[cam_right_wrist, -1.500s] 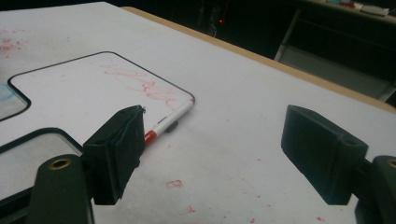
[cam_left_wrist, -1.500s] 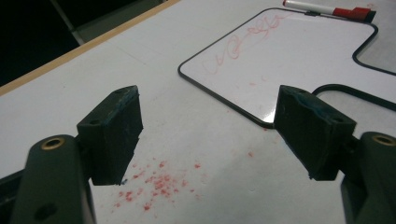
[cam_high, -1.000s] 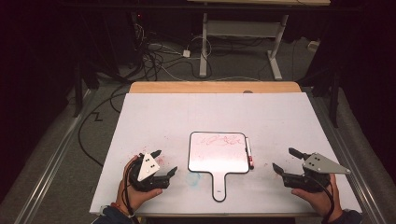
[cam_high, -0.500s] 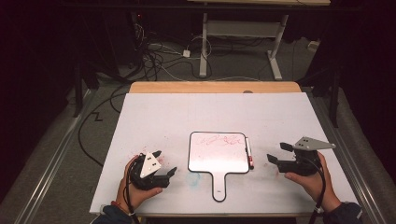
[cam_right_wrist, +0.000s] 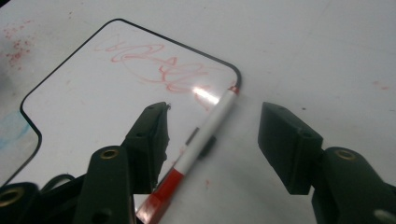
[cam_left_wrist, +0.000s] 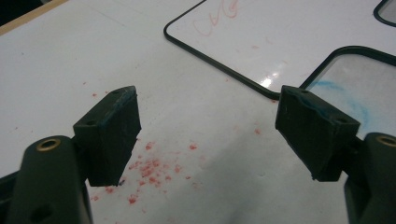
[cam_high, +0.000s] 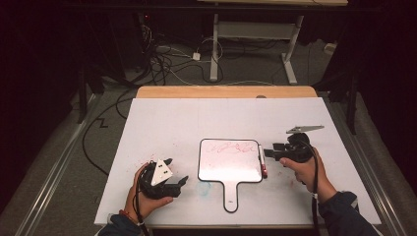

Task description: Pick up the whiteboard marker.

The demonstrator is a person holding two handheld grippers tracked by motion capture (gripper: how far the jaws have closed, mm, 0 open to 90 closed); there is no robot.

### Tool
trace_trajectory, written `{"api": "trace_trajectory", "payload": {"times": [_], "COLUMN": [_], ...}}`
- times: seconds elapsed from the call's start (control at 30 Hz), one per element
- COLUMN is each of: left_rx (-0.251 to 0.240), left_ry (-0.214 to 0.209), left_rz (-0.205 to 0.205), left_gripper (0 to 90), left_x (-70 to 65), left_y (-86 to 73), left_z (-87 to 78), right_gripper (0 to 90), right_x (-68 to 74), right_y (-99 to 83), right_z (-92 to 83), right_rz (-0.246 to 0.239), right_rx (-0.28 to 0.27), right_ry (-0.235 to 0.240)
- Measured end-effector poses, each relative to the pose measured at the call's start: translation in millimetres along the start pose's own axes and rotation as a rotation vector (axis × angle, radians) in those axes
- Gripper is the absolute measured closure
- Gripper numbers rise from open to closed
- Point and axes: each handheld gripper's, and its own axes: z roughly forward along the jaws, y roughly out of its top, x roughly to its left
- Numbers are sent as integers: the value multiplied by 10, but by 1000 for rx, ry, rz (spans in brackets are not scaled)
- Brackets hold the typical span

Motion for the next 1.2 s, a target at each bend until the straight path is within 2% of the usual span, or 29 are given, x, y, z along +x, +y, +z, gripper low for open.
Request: {"api": "trace_trajectory", "payload": {"times": [0.03,0.07,0.1,0.13,0.2,0.23,0.37,0.43,0.5,0.63,0.87,0.9,1.0,1.07,1.2], "left_rx": [0,0,4,6,8,13,15,17,22,25,31,30,33,33,28], "left_ry": [-2,-4,-3,-3,-5,-5,-8,-10,-11,-11,-17,-19,-21,-23,-30], "left_rz": [2,3,5,7,10,12,14,17,20,22,28,28,29,27,22], "left_gripper": [213,213,213,213,213,213,213,213,213,213,213,213,213,213,213], "left_x": [-3,-5,-8,-12,-16,-18,-18,-18,-22,-24,-17,-18,-18,-15,-11], "left_y": [1,1,2,1,-3,-6,-11,-11,-12,-15,-13,-12,-12,-11,-2], "left_z": [1,2,5,7,8,8,7,8,13,8,20,22,28,28,28], "right_gripper": [441,460,460,470,482,491,528,542,603,636,696,731,736,805,811], "right_x": [0,8,8,7,-6,-37,-76,-78,-110,-133,-131,-119,-95,-86,-85], "right_y": [0,32,32,55,61,66,54,50,37,35,31,26,31,39,31], "right_z": [0,97,97,198,247,333,428,437,442,440,455,463,471,446,427], "right_rz": [0,11,11,22,31,54,75,74,84,90,69,67,52,40,33], "right_rx": [0,20,20,45,55,71,93,99,97,97,103,107,105,93,92], "right_ry": [0,15,15,19,22,23,18,16,22,30,48,69,60,46,54]}}
